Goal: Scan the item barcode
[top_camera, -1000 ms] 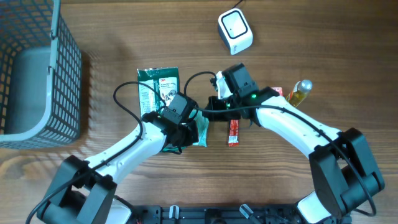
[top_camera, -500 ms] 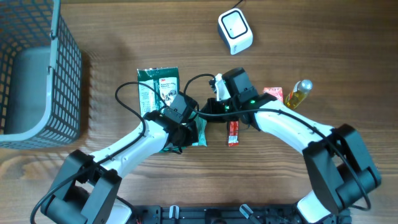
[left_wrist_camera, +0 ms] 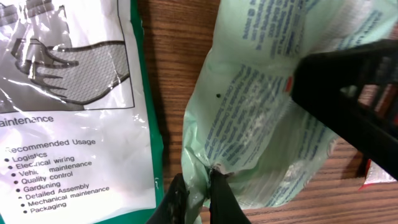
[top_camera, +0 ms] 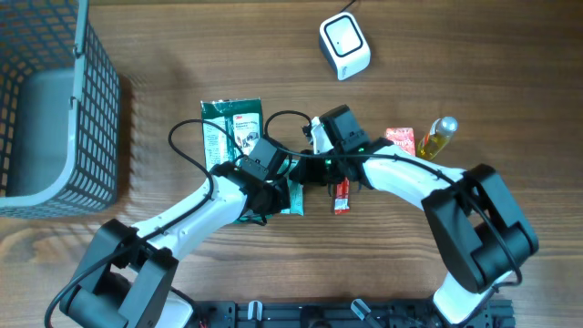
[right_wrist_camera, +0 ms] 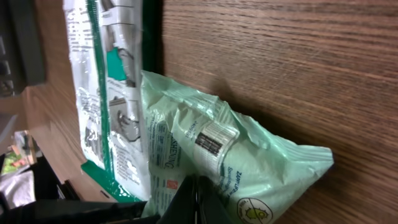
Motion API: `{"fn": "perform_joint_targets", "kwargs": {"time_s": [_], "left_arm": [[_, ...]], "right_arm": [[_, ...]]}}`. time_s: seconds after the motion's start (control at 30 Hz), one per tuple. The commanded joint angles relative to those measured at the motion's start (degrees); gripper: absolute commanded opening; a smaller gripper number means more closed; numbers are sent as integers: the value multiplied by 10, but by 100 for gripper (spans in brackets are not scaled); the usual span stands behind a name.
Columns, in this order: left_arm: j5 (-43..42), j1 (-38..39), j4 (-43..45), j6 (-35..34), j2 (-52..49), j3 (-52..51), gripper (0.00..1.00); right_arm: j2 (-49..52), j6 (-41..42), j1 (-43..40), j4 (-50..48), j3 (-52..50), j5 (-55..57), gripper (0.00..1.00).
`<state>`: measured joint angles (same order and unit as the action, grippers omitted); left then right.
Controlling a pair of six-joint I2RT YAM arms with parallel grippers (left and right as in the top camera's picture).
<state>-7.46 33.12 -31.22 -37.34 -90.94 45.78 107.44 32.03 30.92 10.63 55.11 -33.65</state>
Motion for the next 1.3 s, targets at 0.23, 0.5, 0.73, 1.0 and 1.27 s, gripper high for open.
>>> {"fn": "perform_joint_targets", "kwargs": {"time_s": [0.23, 0.5, 0.73, 1.0, 1.27], "left_arm": [[99, -34, -75, -67, -22, -9, 4], [85, -60, -103, -66, -19, -4, 4], [17, -68, -125, -52, 8, 47, 4], [13, -68, -90, -19, 38, 89, 4], [-11, -42, -50, -19, 3, 78, 4]], "right_arm": [[47, 40, 1, 43, -6, 112, 4], [47, 40, 1, 44, -6, 114, 4], [47, 40, 1, 43, -6, 114, 4], [47, 40, 1, 39, -6, 114, 4], [47, 40, 1, 35, -6, 114, 4]]}}
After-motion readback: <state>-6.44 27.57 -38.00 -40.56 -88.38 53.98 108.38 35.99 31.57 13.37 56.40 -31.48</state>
